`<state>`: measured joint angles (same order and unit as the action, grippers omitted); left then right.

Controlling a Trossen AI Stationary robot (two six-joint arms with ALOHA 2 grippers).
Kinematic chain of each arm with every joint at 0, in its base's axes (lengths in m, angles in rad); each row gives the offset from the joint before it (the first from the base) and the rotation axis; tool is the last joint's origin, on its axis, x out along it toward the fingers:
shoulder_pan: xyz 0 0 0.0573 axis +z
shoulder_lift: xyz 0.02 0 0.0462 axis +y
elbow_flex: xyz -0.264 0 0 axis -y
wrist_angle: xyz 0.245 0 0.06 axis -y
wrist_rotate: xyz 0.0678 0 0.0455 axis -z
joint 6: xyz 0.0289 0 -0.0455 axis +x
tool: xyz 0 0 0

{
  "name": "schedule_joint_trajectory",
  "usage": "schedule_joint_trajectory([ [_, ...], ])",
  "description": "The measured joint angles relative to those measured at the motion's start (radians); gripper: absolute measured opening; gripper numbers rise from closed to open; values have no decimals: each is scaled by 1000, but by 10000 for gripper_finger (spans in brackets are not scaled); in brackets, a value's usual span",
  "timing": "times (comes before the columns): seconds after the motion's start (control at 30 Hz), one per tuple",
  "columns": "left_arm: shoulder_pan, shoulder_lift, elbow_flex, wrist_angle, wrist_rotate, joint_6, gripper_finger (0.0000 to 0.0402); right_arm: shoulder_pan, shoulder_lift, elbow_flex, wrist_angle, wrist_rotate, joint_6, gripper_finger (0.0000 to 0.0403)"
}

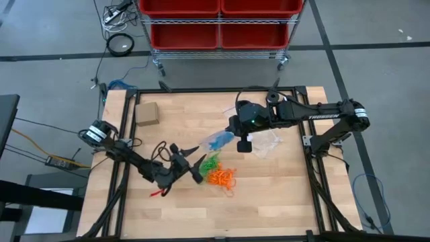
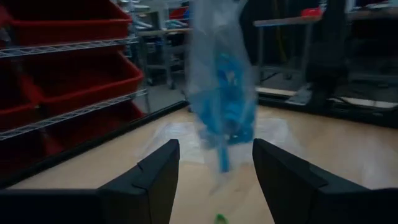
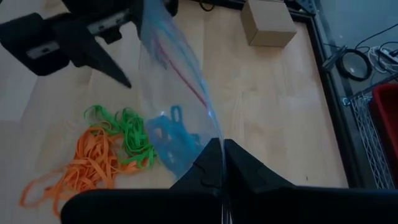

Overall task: Sort rubber bands
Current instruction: Close the top left transparent zip bag

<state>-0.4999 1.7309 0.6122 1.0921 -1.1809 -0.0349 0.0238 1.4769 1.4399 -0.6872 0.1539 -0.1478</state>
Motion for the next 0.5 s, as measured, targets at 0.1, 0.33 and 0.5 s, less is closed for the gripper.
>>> schedule_joint_trajectory([
  [0.1, 25, 0, -4, -33, 35, -71, 211, 0, 0, 0, 4, 0, 4, 0],
  [0.33, 63, 0, -5, -75, 77, -103, 187, 0, 0, 0, 3, -8, 13, 0],
  [0.5, 61, 0, -5, -75, 109, -66, 87, 0, 0, 0, 3, -9, 12, 0],
])
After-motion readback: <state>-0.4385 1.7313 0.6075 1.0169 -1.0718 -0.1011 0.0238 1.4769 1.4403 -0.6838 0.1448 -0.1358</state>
